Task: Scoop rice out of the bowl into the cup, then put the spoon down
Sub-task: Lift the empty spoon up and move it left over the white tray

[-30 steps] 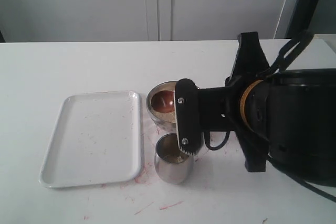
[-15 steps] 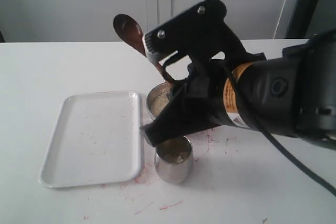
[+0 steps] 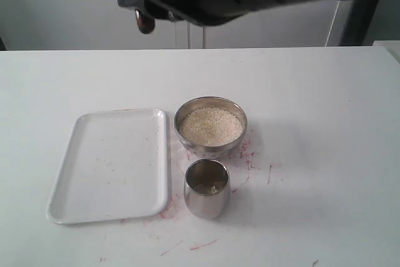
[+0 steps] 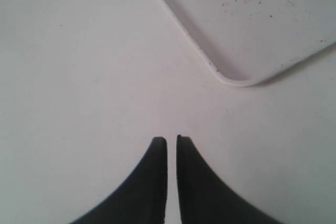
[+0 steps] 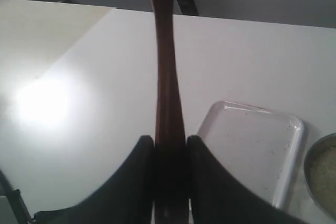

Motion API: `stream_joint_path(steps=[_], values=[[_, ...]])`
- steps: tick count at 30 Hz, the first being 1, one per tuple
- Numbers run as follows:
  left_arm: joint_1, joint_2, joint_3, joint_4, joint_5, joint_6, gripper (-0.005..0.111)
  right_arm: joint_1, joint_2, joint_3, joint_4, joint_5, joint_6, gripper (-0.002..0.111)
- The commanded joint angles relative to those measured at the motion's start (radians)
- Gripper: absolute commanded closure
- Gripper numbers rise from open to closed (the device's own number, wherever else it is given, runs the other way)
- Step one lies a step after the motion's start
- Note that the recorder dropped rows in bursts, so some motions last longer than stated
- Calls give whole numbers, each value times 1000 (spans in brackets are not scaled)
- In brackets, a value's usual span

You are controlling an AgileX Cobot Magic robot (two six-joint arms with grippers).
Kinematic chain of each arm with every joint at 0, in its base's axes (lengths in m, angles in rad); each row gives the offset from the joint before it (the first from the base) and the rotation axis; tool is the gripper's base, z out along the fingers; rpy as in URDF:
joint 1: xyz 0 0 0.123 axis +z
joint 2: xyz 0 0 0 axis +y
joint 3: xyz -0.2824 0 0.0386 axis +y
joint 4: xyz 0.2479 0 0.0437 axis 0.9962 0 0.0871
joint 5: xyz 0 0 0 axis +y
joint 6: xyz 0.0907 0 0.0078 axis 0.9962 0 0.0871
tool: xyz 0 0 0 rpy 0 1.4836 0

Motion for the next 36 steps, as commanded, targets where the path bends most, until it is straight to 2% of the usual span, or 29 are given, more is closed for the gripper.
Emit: stream_joint_path(steps=[1, 25, 36], values=[[-4, 7, 9, 0, 41, -6, 92, 0, 36, -87, 74, 47, -91, 108], [-4, 7, 9, 0, 41, -6, 92, 0, 326, -339, 146, 367, -305, 108], [-4, 7, 9, 0, 41, -6, 92, 0, 485, -410, 146, 446, -379, 108]])
